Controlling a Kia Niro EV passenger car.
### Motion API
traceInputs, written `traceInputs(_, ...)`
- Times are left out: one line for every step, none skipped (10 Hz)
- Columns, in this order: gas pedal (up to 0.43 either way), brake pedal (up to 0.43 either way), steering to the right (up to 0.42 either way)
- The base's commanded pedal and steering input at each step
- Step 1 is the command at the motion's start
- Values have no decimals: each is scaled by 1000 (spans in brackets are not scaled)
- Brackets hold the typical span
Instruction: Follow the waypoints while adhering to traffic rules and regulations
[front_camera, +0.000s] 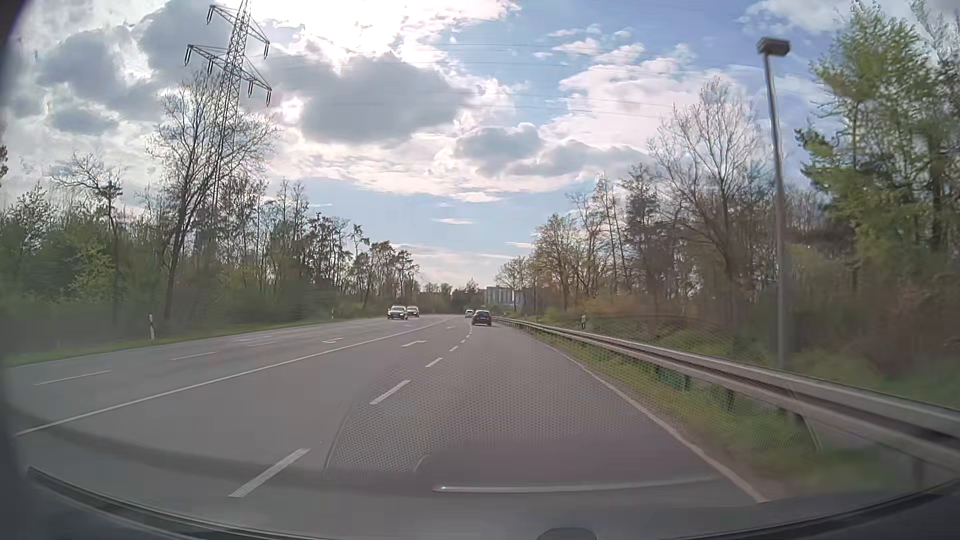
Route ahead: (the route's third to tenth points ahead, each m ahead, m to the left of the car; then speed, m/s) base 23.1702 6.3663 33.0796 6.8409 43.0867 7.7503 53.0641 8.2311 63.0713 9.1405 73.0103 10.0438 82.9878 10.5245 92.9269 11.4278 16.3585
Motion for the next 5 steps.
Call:
traceInputs(110, 0, -14)
traceInputs(110, 0, -14)
traceInputs(110, 0, -13)
traceInputs(118, 0, -13)
traceInputs(118, 0, -12)
